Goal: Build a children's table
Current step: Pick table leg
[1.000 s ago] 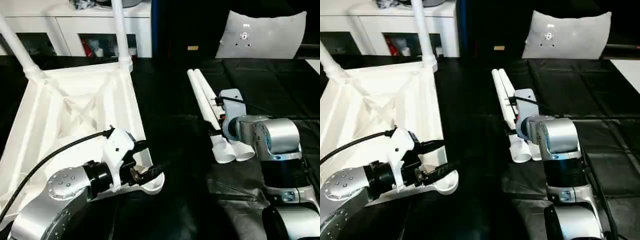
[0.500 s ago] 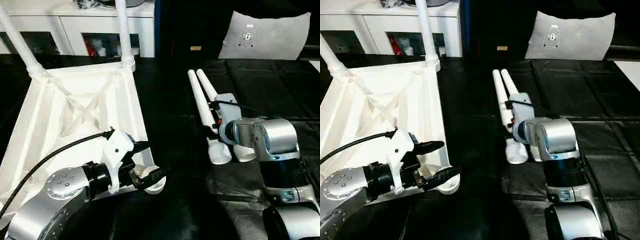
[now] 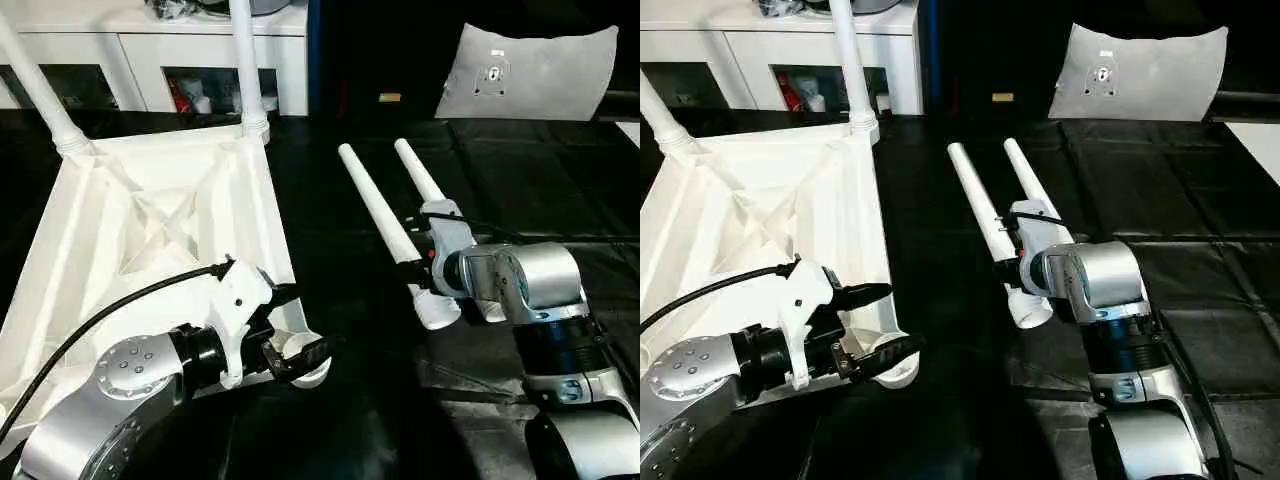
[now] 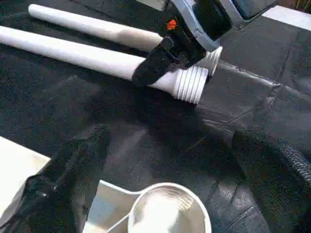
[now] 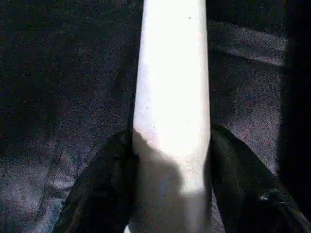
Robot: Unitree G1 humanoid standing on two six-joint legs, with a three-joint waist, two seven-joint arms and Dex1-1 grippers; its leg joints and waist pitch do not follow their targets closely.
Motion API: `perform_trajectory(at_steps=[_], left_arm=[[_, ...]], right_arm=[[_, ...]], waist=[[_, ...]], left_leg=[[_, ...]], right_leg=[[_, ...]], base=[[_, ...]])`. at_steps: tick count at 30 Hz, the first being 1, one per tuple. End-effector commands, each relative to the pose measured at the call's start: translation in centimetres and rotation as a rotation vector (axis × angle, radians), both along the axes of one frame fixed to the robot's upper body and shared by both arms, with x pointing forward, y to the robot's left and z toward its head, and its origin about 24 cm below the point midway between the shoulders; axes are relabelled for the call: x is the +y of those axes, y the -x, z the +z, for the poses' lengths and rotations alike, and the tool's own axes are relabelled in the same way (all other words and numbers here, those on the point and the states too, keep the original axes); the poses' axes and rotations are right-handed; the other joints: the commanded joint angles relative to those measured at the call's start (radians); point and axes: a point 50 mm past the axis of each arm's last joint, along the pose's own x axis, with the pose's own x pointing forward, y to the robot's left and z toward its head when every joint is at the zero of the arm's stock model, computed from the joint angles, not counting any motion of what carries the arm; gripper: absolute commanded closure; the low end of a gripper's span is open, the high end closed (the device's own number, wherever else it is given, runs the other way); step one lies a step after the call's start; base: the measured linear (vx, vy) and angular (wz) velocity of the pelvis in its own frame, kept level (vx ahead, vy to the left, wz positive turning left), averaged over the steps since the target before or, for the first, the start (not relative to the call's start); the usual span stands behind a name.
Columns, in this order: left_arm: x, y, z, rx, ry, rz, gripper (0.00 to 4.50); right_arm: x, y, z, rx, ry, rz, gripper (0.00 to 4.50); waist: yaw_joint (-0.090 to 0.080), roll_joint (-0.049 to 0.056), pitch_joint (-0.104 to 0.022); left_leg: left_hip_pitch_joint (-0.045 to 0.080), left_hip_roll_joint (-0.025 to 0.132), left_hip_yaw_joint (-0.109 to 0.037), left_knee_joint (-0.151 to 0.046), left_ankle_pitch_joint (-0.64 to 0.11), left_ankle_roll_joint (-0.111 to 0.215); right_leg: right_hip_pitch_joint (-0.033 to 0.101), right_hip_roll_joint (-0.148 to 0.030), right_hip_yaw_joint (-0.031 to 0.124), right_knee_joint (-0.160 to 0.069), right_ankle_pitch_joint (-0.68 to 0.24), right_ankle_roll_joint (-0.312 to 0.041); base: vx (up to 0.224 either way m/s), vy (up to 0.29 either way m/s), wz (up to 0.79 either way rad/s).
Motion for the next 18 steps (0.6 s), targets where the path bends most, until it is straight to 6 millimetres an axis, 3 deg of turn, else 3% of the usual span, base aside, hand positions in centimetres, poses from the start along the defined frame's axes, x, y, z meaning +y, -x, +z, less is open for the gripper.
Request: perform_trajectory(at_steps=[1, 3, 4, 6, 7, 9, 12, 13, 17, 18], left_arm=[[0.1, -0.2, 0.3, -0.022, -0.008, 0.002, 0.0], [0.2, -0.5, 0.4, -0.034, -0.005, 0.011, 0.0], [0.2, -0.9, 0.6, -0.052, 0.003, 0.027, 0.0], [0.3, -1.1, 0.7, -0.06, 0.006, 0.034, 0.0], [0.4, -1.7, 0.9, -0.081, 0.019, 0.071, 0.0], [0.6, -2.8, 1.3, -0.116, 0.034, 0.127, 0.0], [0.7, -5.0, 2.1, -0.17, 0.071, 0.235, 0.0], [0.4, -5.9, 2.7, -0.196, 0.102, 0.268, 0.0], [-0.4, -7.0, 4.2, -0.226, 0.184, 0.29, 0.0], [-0.8, -7.5, 4.9, -0.235, 0.225, 0.293, 0.0]], right_arm=[[-0.2, 0.4, -0.9, 0.033, -0.016, -0.021, 2.55], [-0.1, 0.3, -0.3, -0.027, -0.049, -0.025, 2.58], [0.2, 0.2, 0.4, -0.077, -0.098, -0.034, 2.59], [0.3, 0.1, 0.7, -0.096, -0.119, -0.038, 2.59], [0.6, 0.0, 1.8, -0.177, -0.21, -0.046, 2.59], [1.1, 0.1, 3.1, -0.261, -0.343, -0.043, 2.6], [1.6, 0.6, 5.1, -0.362, -0.599, -0.027, 2.6], [1.6, 0.8, 6.0, -0.463, -0.657, -0.01, 2.6], [1.5, 1.3, 7.0, -0.607, -0.723, 0.035, 2.6], [1.5, 1.6, 7.3, -0.619, -0.781, 0.068, 2.6]], waist=[[0.006, 0.009, -0.07], [0.005, 0.007, -0.072], [0.008, 0.014, -0.075], [0.008, 0.011, -0.079], [0.008, 0.011, -0.078], [0.01, 0.022, -0.083], [0.016, 0.015, -0.09], [0.02, 0.018, -0.09], [0.037, 0.018, -0.093], [0.035, 0.01, -0.092]], left_leg=[[-0.002, 0.061, -0.008, -0.069, 0.006, -0.001], [-0.002, 0.062, -0.007, -0.069, 0.004, -0.003], [-0.001, 0.062, -0.005, -0.068, 0.005, -0.004], [0.001, 0.063, -0.004, -0.068, 0.013, -0.004], [-0.001, 0.063, -0.003, -0.069, 0.012, -0.006], [-0.001, 0.064, -0.001, -0.066, 0.008, -0.008], [0.001, 0.063, -0.003, -0.066, 0.031, 0.007], [0.001, 0.064, -0.001, -0.065, 0.025, 0.013], [0.001, 0.066, 0.001, -0.063, 0.037, 0.014], [-0.002, 0.065, 0.001, -0.063, 0.039, 0.019]], right_leg=[[0.054, -0.089, 0.06, -0.069, 0.078, -0.267], [0.054, -0.088, 0.06, -0.07, 0.08, -0.266], [0.053, -0.089, 0.061, -0.07, 0.089, -0.263], [0.054, -0.086, 0.059, -0.066, 0.116, -0.263], [0.055, -0.086, 0.059, -0.066, 0.119, -0.265], [0.056, -0.088, 0.06, -0.063, 0.133, -0.261], [0.06, -0.086, 0.058, -0.06, 0.179, -0.254], [0.057, -0.089, 0.06, -0.062, 0.173, -0.253], [0.055, -0.092, 0.058, -0.063, 0.163, -0.244], [0.057, -0.091, 0.059, -0.062, 0.167, -0.246]], base=[[0.0, 0.0, 0.0], [0.0, 0.0, 0.0], [0.0, 0.0, 0.0], [0.0, 0.0, 0.0], [0.0, 0.0, 0.0], [0.0, 0.0, 0.0], [0.0, 0.0, 0.0], [0.0, 0.0, 0.0], [0.0, 0.0, 0.0], [0.0, 0.0, 0.0]])
